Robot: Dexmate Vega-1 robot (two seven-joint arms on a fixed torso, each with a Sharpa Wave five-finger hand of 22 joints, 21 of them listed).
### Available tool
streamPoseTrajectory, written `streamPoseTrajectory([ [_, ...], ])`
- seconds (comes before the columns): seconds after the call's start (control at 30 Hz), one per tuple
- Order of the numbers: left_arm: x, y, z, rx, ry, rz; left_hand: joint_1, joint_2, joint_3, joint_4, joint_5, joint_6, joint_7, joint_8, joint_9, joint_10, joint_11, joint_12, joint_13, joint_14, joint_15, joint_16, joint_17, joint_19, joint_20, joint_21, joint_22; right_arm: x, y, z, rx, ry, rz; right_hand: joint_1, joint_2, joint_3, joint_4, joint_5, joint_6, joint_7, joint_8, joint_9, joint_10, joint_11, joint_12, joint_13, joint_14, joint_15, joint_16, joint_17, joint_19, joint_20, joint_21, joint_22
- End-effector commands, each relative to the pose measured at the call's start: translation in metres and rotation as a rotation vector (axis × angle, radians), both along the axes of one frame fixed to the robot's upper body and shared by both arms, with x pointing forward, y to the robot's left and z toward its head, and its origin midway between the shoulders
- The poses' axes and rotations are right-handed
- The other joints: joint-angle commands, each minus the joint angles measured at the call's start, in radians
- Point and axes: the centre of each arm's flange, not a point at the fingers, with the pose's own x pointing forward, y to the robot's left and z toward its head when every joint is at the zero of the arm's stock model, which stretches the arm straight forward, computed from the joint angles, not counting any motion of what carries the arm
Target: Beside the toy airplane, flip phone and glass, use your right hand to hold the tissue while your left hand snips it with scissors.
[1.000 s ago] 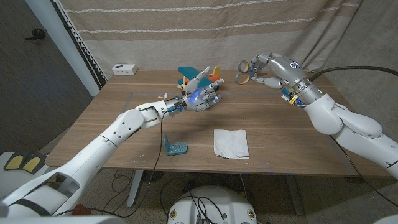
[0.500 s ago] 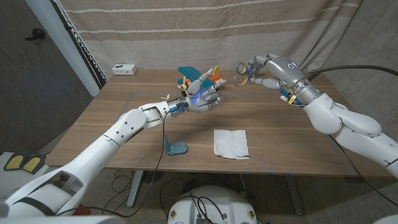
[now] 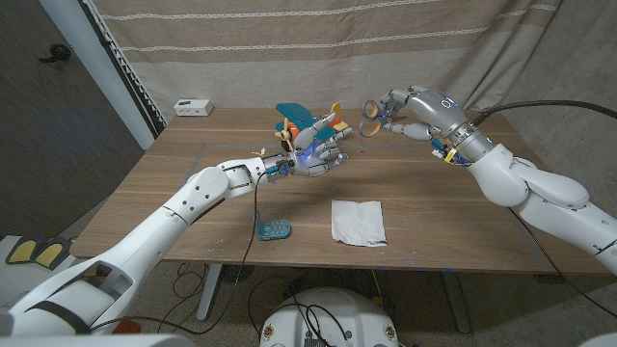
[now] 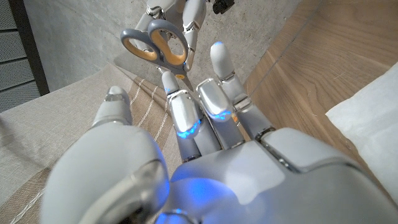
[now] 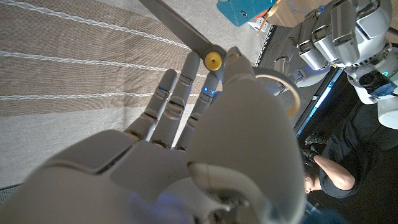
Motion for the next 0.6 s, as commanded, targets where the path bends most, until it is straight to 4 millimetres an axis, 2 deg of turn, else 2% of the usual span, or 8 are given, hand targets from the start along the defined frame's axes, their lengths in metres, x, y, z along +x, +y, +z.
streamPoseTrajectory([
  [0.03, 0.0011, -0.0104, -0.0028, 0.017, 0.024, -0.024, 0.011, -0.01, 0.003, 0.009, -0.003, 0.003, 0.001, 0.001, 0.002, -0.003, -0.011, 0.011, 0.005, 0.014, 0.002, 0.007, 0.003, -0.002, -0.104, 0.009, 0.0, 0.0001, 0.003, -0.0021, -0.019, -0.003, -0.001, 0.062, 0.069, 0.013, -0.001, 0.005, -0.001, -0.005, 0.004, 0.003, 0.062, -0.051, 0.006, 0.166, 0.016, -0.129, -0.001, 0.006, -0.007, -0.111, 0.006, 0.001],
  [0.37, -0.0018, -0.0167, -0.0025, 0.02, 0.029, -0.043, 0.022, -0.02, 0.003, 0.009, -0.005, -0.024, 0.0, -0.013, -0.015, 0.0, -0.012, 0.021, 0.015, 0.017, 0.002, 0.009, 0.003, -0.001, -0.106, 0.018, -0.005, 0.0005, 0.0057, -0.0036, -0.048, -0.024, -0.02, 0.061, 0.068, 0.013, -0.001, 0.005, -0.001, -0.003, 0.008, 0.004, 0.063, -0.052, 0.006, 0.167, 0.017, -0.129, -0.004, 0.007, -0.01, -0.111, 0.014, -0.002],
  [0.6, -0.0025, -0.0181, -0.0017, 0.025, 0.029, -0.047, 0.035, -0.024, 0.005, 0.008, -0.005, -0.028, 0.001, -0.011, -0.02, -0.001, -0.012, 0.02, 0.013, 0.018, 0.002, 0.011, 0.004, -0.003, -0.106, 0.023, -0.006, 0.0009, 0.0062, -0.003, -0.057, -0.033, -0.027, 0.061, 0.069, 0.013, 0.0, 0.005, -0.003, -0.004, 0.007, 0.0, 0.062, -0.053, 0.004, 0.165, 0.018, -0.129, -0.005, 0.008, -0.013, -0.111, 0.021, -0.004],
])
